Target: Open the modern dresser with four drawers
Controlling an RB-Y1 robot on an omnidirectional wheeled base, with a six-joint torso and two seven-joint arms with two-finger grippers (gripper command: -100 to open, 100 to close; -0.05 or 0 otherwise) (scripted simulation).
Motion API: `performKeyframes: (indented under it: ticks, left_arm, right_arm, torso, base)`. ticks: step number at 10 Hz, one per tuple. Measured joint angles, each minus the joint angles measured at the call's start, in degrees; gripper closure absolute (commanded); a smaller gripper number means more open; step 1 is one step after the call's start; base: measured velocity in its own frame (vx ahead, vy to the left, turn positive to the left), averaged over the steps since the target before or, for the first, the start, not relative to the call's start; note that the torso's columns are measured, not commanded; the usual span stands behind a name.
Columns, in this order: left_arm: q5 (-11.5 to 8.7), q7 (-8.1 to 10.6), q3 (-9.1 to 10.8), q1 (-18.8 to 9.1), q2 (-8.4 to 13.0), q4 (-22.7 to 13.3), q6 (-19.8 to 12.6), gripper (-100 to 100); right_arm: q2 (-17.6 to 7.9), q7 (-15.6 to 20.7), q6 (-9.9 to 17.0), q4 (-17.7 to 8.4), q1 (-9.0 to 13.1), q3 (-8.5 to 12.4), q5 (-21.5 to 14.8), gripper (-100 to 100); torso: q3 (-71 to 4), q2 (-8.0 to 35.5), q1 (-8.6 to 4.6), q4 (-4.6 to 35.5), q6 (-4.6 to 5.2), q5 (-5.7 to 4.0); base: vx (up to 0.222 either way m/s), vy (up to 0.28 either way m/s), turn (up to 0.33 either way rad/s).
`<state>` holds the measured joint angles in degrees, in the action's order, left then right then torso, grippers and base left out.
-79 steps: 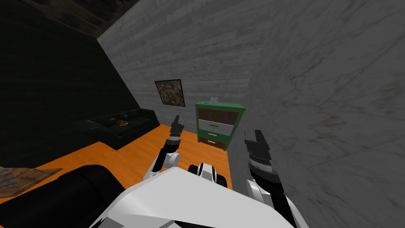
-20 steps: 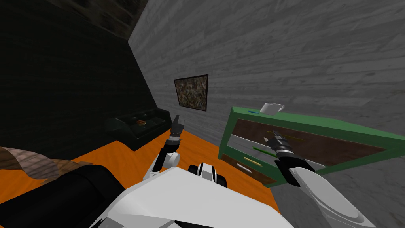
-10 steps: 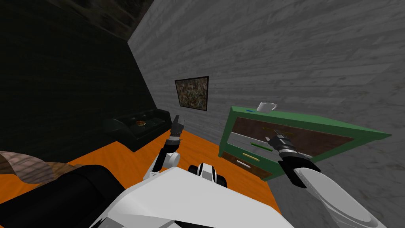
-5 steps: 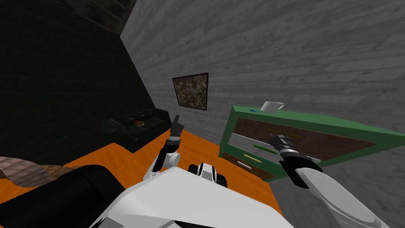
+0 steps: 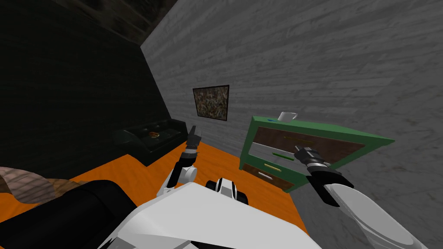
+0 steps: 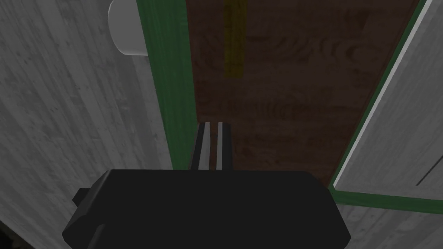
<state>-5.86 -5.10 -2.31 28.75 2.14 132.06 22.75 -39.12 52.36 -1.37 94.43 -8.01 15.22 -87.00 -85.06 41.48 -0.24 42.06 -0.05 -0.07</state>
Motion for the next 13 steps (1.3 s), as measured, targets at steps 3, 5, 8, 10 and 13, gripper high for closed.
performKeyframes:
  ticks: [3,5,8,10,13]
  left_arm:
    - [0.0,0.0,0.01,0.0,0.0,0.0,0.0,0]
    - [0.0,0.0,0.0,0.0,0.0,0.0,0.0,0]
    - [0.0,0.0,-0.01,0.0,0.0,0.0,0.0,0]
    - [0.0,0.0,-0.01,0.0,0.0,0.0,0.0,0]
    - [0.0,0.0,0.0,0.0,0.0,0.0,0.0,0]
  right_arm:
    - [0.4,0.7,-0.2,-0.6,0.4,0.5,-0.1,-100]
    - [-0.8,0.0,0.7,-0.8,0.2,-0.4,-0.2,-100]
    - [-1.4,-0.5,1.0,-0.5,-0.1,-0.9,0.0,100]
    - [-1.1,-0.4,0.4,-0.2,-0.2,-0.5,0.0,100]
    - [-0.4,0.3,-0.5,-0.2,-0.1,0.2,0.1,-100]
  torso:
    - [0.5,0.8,0.19,0.2,0.04,0.06]
    - [0.7,1.2,0.38,0.3,0.07,0.11]
    - [0.7,1.3,0.37,0.3,0.08,0.1]
    - [0.6,1.0,0.26,0.3,0.05,0.08]
    - [0.1,0.1,0.12,0.0,0.0,0.04]
  base:
    - [0.175,-0.053,0.042]
    - [0.051,-0.014,0.007]
    - [-0.094,0.025,-0.039]
    - [-0.174,0.043,-0.043]
    - [0.044,0.007,0.028]
